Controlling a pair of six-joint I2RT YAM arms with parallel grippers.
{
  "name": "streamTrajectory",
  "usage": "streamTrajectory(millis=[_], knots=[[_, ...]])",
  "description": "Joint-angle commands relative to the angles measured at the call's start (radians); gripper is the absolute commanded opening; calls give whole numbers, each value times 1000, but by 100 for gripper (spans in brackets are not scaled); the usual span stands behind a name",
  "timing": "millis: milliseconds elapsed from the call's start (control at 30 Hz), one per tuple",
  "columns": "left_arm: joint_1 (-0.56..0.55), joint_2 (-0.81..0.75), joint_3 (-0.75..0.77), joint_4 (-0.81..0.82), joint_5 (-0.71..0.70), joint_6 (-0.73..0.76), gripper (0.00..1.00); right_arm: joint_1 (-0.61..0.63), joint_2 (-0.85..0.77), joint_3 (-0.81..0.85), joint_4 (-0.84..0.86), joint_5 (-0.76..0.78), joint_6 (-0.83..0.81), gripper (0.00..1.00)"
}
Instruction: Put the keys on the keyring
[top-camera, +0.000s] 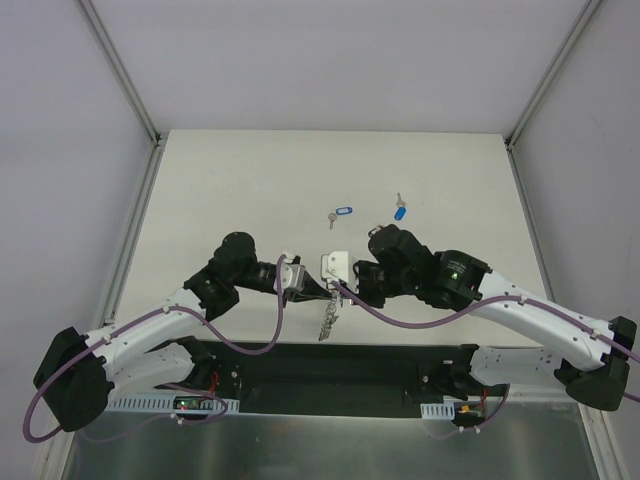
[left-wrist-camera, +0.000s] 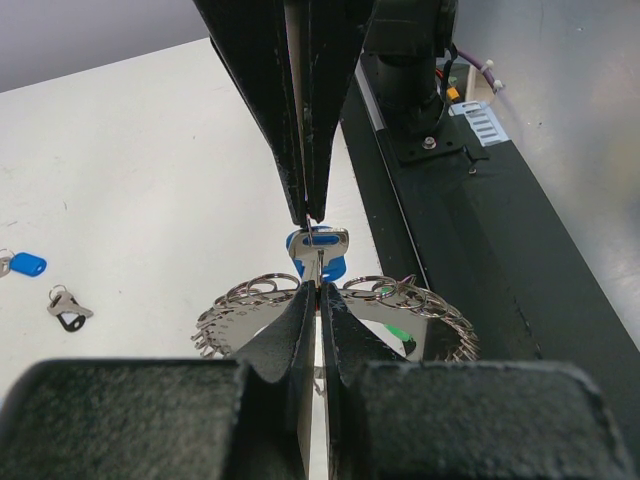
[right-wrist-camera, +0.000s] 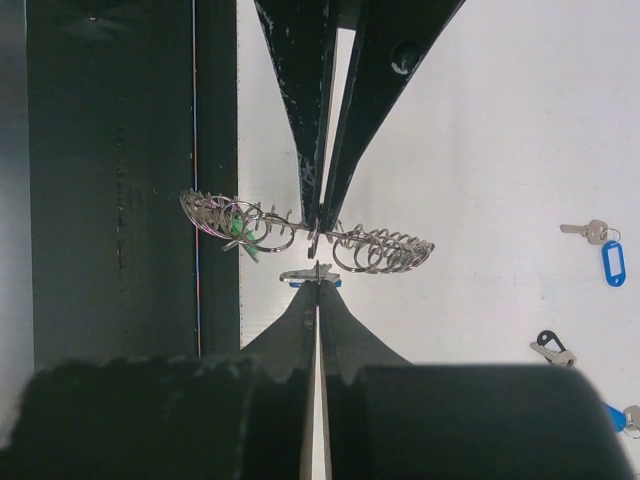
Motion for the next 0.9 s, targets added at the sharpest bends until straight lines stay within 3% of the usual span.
streamTrajectory(millis=[0, 867], knots=[[-9, 5, 45, 74, 41, -5, 0, 4, -32, -2, 20, -9, 9, 1], [-8, 7, 43, 107, 45, -38, 0, 6, -9, -7, 29, -26, 9, 1]])
